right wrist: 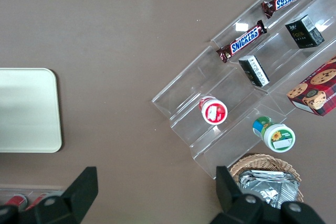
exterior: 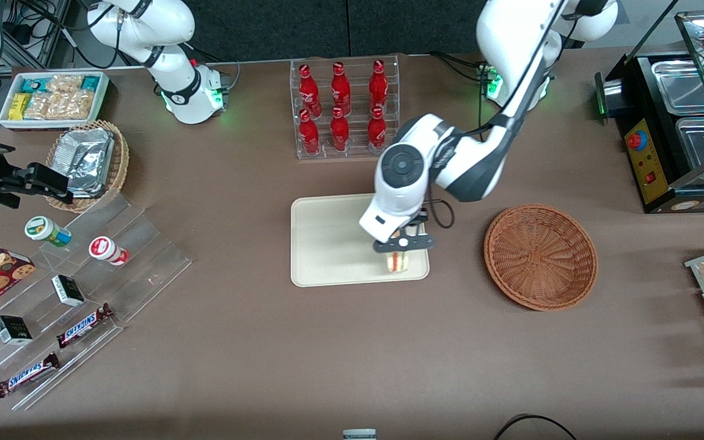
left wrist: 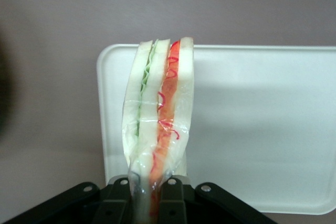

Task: Place sandwich from basket to tray
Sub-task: 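Lower the held sandwich onto the cream tray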

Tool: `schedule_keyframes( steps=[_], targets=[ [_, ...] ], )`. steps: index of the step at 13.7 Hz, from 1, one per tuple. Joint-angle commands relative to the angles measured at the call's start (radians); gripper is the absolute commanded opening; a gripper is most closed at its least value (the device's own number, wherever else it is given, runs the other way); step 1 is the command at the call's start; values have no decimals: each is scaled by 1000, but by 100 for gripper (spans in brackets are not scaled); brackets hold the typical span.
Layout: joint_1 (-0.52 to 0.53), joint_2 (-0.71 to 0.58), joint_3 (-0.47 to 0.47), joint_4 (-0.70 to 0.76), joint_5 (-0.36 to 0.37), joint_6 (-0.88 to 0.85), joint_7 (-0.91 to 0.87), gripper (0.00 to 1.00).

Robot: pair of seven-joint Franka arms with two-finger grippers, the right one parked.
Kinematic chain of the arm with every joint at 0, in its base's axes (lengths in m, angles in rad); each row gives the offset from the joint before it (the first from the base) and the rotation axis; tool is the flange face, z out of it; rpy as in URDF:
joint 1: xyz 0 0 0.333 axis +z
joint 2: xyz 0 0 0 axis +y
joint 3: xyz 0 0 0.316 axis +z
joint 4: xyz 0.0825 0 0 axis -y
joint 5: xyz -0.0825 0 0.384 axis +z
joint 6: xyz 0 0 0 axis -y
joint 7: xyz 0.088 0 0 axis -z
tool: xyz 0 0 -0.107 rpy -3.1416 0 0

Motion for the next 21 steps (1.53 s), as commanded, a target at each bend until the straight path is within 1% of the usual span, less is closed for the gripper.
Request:
schedule_keyframes(
  steps=[1, 4, 9, 11, 13, 21],
  targets=[
    [-58, 137, 15, 172, -10, -80, -23, 0],
    [-78, 216, 15, 274, -10, -137, -34, 0],
    [-92, 272, -5, 320, -12, -127, -43, 0],
    [-92, 292, -17, 340, -35, -122, -66, 0],
    [-92, 300, -17, 342, -61, -114, -74, 0],
    [-112, 329, -17, 334, -61, -90, -82, 0]
  ],
)
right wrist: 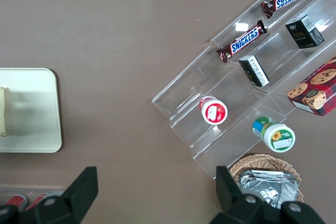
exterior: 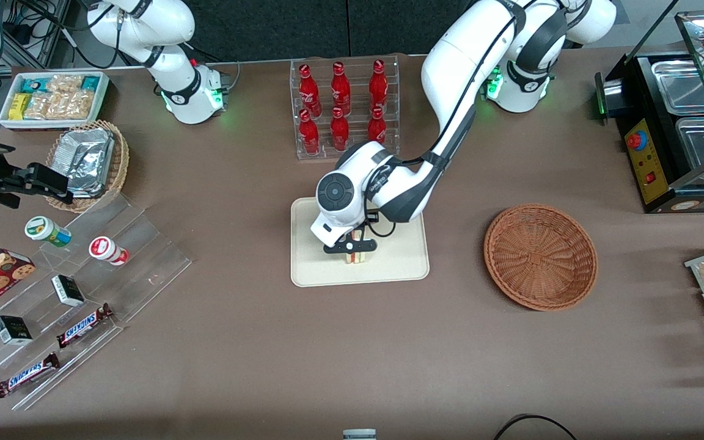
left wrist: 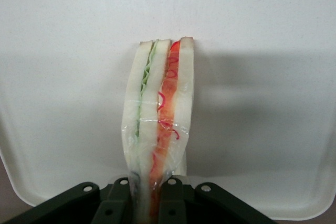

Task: Place sandwich from basket to tray
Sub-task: 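Lower the held sandwich onto the cream tray, then open the left gripper to release the sandwich on the tray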

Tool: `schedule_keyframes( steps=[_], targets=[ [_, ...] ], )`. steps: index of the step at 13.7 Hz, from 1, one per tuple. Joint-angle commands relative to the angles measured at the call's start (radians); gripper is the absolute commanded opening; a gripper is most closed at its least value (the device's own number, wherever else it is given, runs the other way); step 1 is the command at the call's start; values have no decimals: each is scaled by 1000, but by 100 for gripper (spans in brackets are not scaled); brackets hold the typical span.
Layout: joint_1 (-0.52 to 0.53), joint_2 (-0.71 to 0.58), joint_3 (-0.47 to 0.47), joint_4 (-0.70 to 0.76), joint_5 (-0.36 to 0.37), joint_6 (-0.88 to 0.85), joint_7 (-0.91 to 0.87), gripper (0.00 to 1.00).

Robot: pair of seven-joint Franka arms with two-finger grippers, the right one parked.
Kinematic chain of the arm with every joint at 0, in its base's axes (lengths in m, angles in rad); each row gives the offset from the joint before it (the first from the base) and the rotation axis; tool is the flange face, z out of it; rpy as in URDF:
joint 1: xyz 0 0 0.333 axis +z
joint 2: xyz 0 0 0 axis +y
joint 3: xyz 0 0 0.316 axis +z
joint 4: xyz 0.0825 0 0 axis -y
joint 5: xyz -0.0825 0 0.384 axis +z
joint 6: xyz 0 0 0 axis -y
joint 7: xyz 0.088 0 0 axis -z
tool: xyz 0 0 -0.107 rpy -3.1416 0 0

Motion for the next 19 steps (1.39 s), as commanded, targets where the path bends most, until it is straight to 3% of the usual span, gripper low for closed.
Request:
schedule_keyframes(
  steps=[1, 2, 3, 13, 19],
  targets=[
    [-9, 22, 7, 31, -13, -1, -15, 15],
    [-9, 23, 7, 31, -13, -1, -14, 67],
    [-11, 22, 8, 29, -11, -1, -14, 100],
    [-5, -44, 13, 29, -3, -22, -60, 100],
    [115, -184, 16, 29, -10, -108, -71, 100]
  ],
)
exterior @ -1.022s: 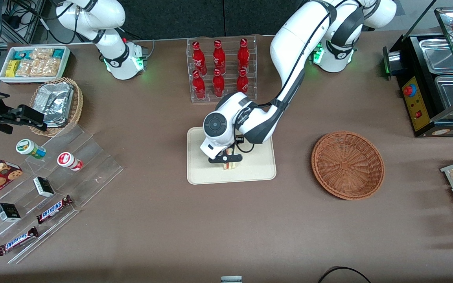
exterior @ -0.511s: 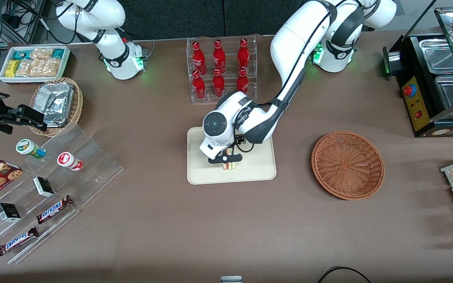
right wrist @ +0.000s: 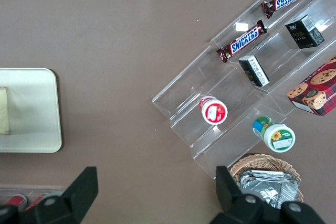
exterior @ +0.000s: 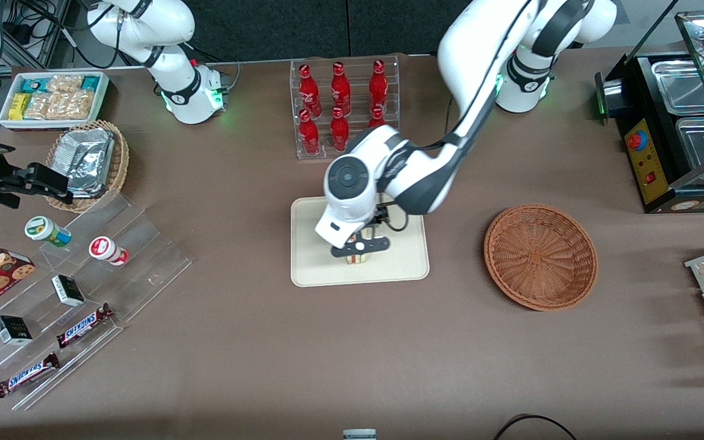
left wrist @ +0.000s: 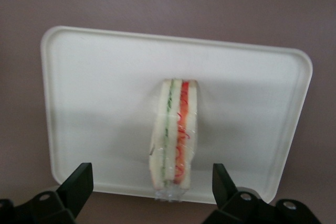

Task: Place sandwich from basket to tray

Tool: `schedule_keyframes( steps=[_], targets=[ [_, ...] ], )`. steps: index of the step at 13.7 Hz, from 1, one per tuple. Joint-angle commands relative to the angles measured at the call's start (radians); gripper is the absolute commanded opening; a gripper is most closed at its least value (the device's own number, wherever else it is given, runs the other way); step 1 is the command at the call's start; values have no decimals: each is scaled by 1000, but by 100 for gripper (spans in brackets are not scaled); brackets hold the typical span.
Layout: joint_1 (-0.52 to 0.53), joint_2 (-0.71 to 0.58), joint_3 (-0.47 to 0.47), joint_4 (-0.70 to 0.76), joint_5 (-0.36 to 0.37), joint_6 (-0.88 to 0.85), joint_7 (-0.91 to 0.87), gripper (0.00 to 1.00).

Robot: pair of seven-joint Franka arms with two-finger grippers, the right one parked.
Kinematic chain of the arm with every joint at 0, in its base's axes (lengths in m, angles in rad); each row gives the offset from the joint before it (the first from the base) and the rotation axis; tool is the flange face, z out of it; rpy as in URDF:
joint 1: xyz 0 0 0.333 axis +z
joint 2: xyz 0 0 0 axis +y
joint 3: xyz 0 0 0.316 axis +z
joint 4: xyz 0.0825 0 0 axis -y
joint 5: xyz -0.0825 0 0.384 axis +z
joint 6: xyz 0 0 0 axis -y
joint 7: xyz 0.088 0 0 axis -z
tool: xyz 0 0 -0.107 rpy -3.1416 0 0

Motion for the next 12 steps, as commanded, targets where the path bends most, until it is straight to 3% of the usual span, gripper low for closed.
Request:
schedule_keyframes(
  steps=[1, 3, 10, 12],
  targets=[
    [65, -50, -2, -14, -10, -27, 0, 100],
    [125, -87, -2, -34, -11, -46, 6, 100],
    [326, -256, -8, -204, -16, -96, 294, 100],
    [393, -348, -10, -297, -68, -99, 417, 100]
  ],
)
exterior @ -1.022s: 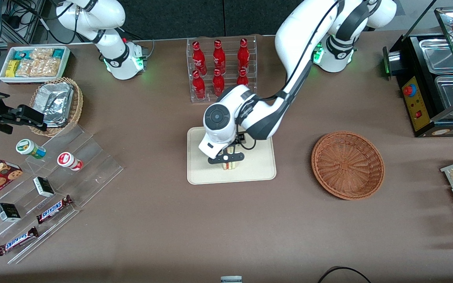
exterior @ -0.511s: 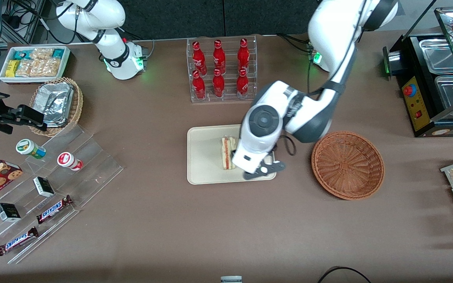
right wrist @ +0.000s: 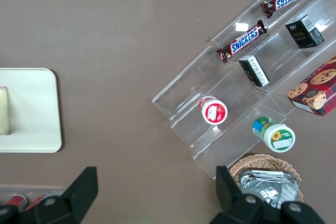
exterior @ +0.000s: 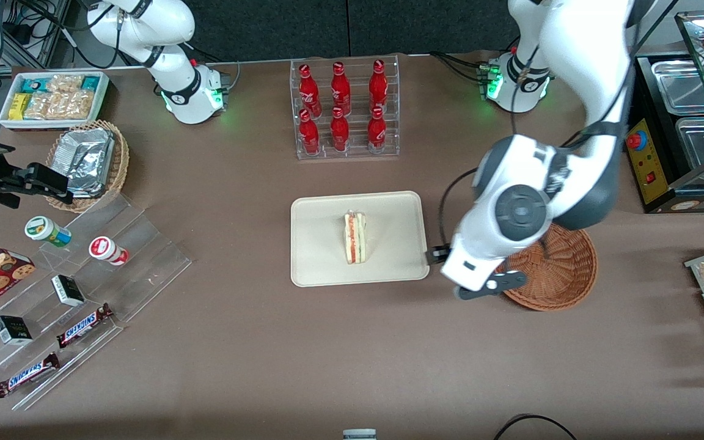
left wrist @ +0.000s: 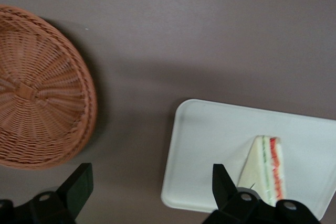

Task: Place sandwich from basket to tray

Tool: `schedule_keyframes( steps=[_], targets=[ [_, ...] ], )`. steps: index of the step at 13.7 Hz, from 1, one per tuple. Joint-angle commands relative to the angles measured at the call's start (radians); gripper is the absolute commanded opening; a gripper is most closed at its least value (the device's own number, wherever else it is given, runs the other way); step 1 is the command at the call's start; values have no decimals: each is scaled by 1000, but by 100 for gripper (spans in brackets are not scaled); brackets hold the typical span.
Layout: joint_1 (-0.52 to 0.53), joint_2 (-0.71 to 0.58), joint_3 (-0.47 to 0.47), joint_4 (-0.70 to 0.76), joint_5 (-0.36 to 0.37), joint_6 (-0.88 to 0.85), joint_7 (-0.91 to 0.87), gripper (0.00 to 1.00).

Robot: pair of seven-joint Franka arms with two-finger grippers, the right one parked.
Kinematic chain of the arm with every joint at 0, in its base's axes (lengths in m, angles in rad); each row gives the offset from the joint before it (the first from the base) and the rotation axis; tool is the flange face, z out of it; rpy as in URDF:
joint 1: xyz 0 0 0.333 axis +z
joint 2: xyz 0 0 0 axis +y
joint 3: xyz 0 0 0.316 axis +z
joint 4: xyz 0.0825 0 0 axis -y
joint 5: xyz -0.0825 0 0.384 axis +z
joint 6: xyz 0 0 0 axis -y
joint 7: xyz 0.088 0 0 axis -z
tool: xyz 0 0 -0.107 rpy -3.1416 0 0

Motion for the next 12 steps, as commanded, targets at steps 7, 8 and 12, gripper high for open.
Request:
schedule_keyframes(
  steps=[7, 8, 12],
  targets=[
    [265, -324, -28, -204, -53, -219, 460, 100],
    [273, -344, -28, -203, -42, -241, 461, 100],
    [322, -431, -16, -198, 19, -327, 527, 100]
  ],
)
